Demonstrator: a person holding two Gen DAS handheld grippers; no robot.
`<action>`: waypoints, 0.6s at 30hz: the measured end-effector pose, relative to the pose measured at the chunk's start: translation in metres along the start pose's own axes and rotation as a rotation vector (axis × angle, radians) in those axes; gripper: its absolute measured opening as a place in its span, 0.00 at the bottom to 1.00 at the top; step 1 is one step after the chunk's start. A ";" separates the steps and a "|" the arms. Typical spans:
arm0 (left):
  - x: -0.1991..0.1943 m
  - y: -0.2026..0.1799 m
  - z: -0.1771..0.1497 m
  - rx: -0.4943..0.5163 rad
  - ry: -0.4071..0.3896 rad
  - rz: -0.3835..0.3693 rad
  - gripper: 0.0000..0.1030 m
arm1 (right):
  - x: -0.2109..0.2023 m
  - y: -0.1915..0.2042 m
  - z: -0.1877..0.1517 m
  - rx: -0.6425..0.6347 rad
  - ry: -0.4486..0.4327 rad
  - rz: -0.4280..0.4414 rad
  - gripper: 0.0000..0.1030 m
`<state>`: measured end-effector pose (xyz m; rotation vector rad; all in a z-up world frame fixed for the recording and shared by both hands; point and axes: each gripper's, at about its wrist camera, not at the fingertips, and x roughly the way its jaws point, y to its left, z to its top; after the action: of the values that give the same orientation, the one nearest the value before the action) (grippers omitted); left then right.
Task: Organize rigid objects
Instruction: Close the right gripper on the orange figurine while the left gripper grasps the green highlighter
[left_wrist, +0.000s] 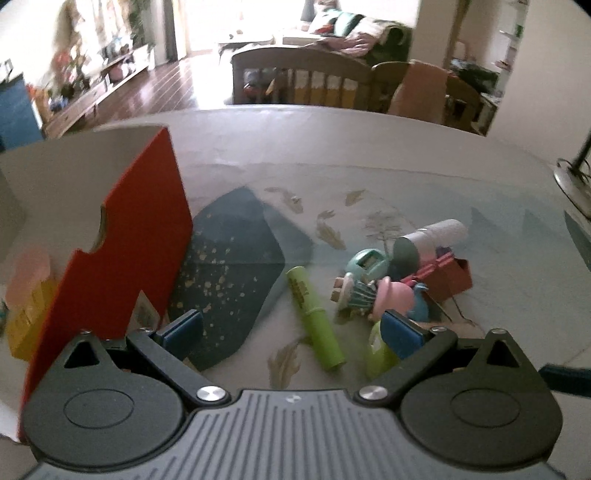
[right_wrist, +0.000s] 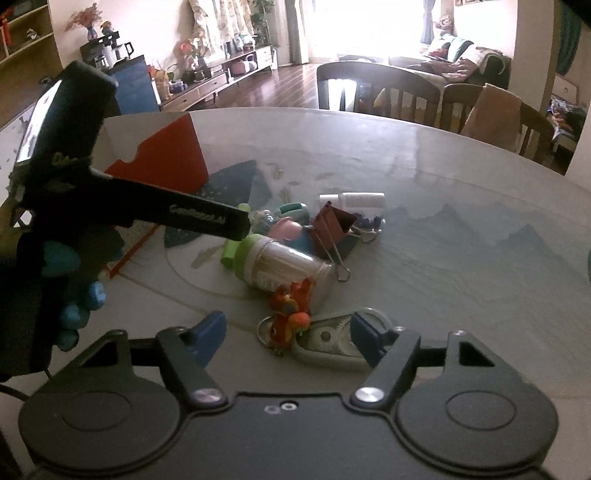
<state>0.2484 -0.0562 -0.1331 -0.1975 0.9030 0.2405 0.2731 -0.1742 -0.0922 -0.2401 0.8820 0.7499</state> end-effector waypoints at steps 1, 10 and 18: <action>0.002 0.001 0.000 -0.011 0.003 0.004 0.99 | 0.001 0.000 0.000 -0.002 0.002 0.003 0.69; 0.025 0.001 -0.003 -0.026 0.042 0.010 0.85 | 0.020 0.003 0.000 -0.024 0.029 0.013 0.57; 0.033 0.003 -0.005 -0.017 0.052 -0.009 0.68 | 0.033 0.006 0.003 -0.046 0.036 -0.004 0.51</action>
<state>0.2634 -0.0504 -0.1619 -0.2241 0.9512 0.2351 0.2840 -0.1520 -0.1147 -0.2968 0.8991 0.7644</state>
